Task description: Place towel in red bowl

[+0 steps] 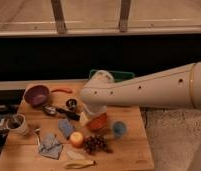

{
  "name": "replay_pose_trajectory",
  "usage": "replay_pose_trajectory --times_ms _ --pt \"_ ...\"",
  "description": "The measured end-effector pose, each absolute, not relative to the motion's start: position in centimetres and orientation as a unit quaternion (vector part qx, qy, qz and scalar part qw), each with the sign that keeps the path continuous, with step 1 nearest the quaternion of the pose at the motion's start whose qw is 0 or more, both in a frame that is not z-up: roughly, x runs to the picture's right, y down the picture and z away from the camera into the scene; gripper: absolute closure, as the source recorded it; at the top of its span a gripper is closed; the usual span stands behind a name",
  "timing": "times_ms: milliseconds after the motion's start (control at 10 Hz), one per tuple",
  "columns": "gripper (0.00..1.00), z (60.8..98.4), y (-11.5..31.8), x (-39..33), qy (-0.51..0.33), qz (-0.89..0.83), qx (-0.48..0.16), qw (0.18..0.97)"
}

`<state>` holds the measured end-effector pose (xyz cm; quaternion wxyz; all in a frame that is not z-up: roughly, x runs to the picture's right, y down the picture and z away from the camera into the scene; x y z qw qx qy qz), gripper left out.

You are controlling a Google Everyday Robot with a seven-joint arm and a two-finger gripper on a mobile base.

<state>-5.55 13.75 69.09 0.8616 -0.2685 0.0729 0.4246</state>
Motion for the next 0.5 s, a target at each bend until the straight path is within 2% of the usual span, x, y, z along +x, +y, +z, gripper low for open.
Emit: replay_pose_trajectory --times_ms 500 --pt "0.31 68.6 16.4 -18.7 0.029 0.29 -0.301 0.908"
